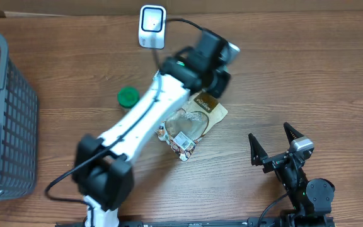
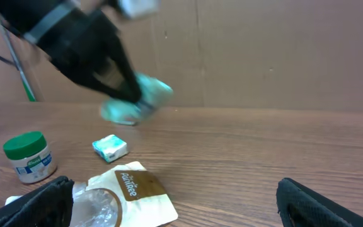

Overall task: Scan the item barcode
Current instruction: 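Carry the green pouch right and drop it beside the bag, then grasp the orange box in the basket with the left gripper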

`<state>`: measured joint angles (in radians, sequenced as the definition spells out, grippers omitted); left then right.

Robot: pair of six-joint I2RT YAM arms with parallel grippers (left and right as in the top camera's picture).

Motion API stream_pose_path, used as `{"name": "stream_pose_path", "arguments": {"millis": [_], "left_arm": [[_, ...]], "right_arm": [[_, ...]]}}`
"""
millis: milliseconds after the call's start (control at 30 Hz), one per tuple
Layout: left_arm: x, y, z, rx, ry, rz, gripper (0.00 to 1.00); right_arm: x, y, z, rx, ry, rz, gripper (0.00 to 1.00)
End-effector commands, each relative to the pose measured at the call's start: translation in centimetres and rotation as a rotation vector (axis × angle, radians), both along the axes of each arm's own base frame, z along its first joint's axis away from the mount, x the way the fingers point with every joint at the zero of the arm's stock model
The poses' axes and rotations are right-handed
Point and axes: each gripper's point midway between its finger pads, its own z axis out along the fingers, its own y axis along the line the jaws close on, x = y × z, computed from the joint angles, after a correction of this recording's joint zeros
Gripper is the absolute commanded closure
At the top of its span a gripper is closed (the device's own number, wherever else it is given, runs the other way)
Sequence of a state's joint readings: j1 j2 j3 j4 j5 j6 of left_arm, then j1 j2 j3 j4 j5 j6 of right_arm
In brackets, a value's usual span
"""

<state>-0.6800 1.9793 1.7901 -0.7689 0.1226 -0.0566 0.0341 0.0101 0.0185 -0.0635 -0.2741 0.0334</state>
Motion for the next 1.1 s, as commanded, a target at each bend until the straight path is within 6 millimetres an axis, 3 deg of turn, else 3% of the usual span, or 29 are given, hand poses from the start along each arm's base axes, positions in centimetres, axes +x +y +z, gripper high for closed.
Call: {"name": "stream_pose_path", "arguments": {"millis": [0,33,100,233,333,467,500,600,667,733,800,967,1033,1067], "left_arm": [[-2.0,-3.4,-2.5,0.014,0.038,-0.050,0.95],[-2.5,-4.0,-3.5,0.028,0.052,-0.065,0.93],[-3.2,-4.6,-4.8,0.042,0.073,-0.083,0.78],[-3.7,-5.1,-5.5,0.052,0.081,-0.096,0.58],[-3.4,-5.0,-4.7,0.043,0.072,-0.091,0.55],[-1.1,-3.4,1.9,-0.025,-0.002,-0.039,0.53],[0.2,-1.7,6.4,-0.073,-0.059,-0.001,0.51],[1.4,2.1,13.3,-0.133,-0.145,0.071,0.51],[1.8,7.0,18.3,-0.158,-0.210,0.161,0.52],[1.9,14.0,22.2,-0.143,-0.270,0.318,0.53],[1.2,22.8,24.4,-0.117,-0.293,0.557,0.53],[-2.7,41.3,25.7,-0.098,-0.279,1.100,0.51],[-4.4,47.4,25.2,-0.078,-0.271,1.281,0.50],[-5.0,49.4,24.8,-0.066,-0.264,1.339,0.50]], "right_arm": [[0.0,0.0,-0.2,0.004,-0.002,-0.001,0.00],[0.0,0.0,-0.2,0.004,-0.002,-0.002,0.00],[0.0,0.0,-0.2,0.004,-0.002,-0.001,0.00],[0.0,0.0,-0.2,0.004,-0.002,-0.002,0.00],[0.0,0.0,-0.2,0.004,-0.002,-0.001,0.00],[0.0,0.0,-0.2,0.004,-0.002,-0.001,0.00],[0.0,0.0,-0.2,0.004,-0.002,-0.001,0.00],[0.0,0.0,-0.2,0.004,-0.002,-0.001,0.00],[0.0,0.0,-0.2,0.004,-0.002,-0.002,0.00],[0.0,0.0,-0.2,0.004,-0.002,-0.002,0.00],[0.0,0.0,-0.2,0.004,-0.002,-0.002,0.00],[0.0,0.0,-0.2,0.004,-0.002,-0.002,0.00],[0.0,0.0,-0.2,0.004,-0.002,-0.002,0.00],[0.0,0.0,-0.2,0.004,-0.002,-0.001,0.00]]}}
